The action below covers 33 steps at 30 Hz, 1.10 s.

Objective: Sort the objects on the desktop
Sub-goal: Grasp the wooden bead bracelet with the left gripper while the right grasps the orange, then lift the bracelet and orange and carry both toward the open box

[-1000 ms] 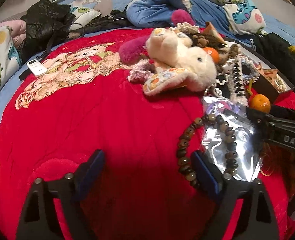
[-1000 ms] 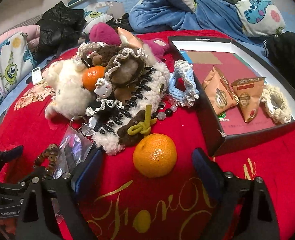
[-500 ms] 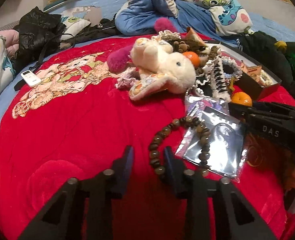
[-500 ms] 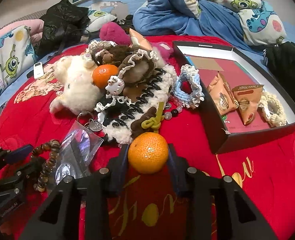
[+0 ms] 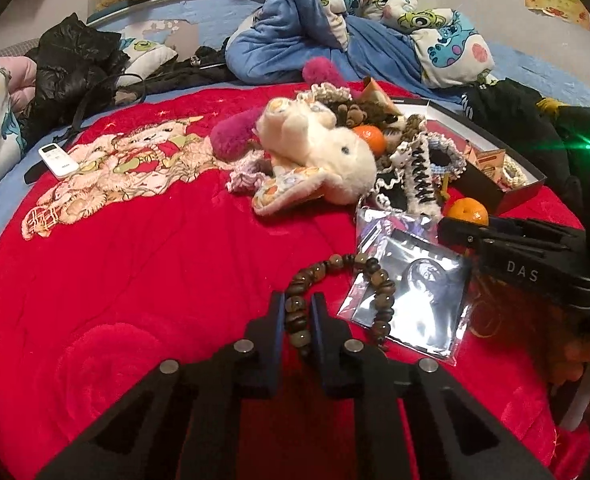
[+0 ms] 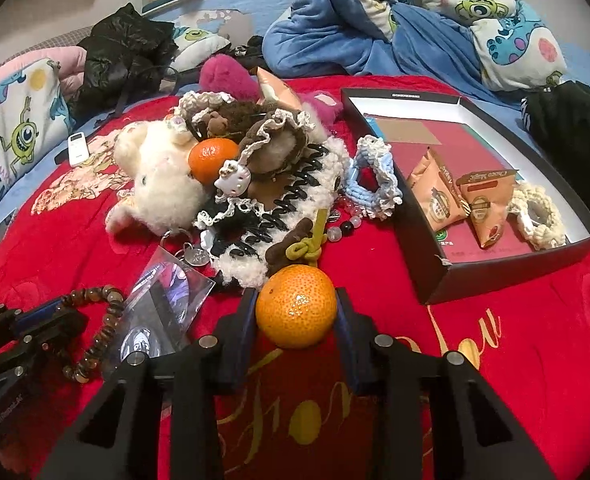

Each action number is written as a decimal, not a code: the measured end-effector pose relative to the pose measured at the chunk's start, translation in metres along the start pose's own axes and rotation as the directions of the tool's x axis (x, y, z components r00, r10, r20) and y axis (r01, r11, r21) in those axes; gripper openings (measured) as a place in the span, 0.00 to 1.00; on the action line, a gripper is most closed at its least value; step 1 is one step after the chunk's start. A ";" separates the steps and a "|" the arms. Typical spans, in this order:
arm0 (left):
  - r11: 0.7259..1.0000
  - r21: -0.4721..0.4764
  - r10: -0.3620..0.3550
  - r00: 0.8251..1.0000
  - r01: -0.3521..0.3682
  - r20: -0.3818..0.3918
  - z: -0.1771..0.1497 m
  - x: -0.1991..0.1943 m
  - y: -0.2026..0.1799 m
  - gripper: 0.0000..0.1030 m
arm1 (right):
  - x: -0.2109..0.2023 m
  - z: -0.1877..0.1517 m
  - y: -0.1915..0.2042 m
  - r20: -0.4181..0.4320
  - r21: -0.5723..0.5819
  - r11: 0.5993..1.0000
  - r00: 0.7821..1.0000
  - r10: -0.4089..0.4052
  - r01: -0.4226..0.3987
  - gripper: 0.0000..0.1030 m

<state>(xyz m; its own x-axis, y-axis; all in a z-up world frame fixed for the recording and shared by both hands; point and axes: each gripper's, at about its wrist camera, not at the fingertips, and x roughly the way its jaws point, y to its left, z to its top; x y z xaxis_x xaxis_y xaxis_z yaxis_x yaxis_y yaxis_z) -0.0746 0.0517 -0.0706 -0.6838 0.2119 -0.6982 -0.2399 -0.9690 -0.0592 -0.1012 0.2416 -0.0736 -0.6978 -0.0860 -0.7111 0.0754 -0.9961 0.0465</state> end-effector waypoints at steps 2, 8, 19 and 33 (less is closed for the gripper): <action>1.000 0.001 0.000 1.000 0.000 0.006 0.001 -0.003 0.000 0.13 | -0.002 0.000 0.000 0.002 0.002 1.000 1.000 0.004 -0.004 0.35; 1.000 -0.007 -0.002 1.000 0.002 0.028 0.004 -0.012 0.000 0.13 | -0.004 0.000 0.002 0.005 0.000 1.000 1.000 0.004 -0.004 0.35; 1.000 -0.024 -0.011 0.999 0.012 0.050 0.008 -0.026 -0.008 0.11 | -0.011 -0.002 -0.002 0.015 0.018 0.999 1.000 0.028 -0.028 0.35; 0.994 0.011 -0.108 0.985 0.107 0.134 0.024 -0.053 -0.051 0.11 | -0.051 -0.015 -0.029 0.052 0.032 0.999 0.999 -0.002 0.000 0.35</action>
<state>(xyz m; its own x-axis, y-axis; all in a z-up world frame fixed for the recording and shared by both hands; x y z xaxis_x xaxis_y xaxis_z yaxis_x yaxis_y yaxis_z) -0.0425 0.0927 -0.0135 -0.7400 0.3302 -0.5860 -0.3195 -0.9392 -0.1258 -0.0573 0.2754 -0.0489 -0.7341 -0.0850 -0.6737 0.0522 -0.9963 0.0688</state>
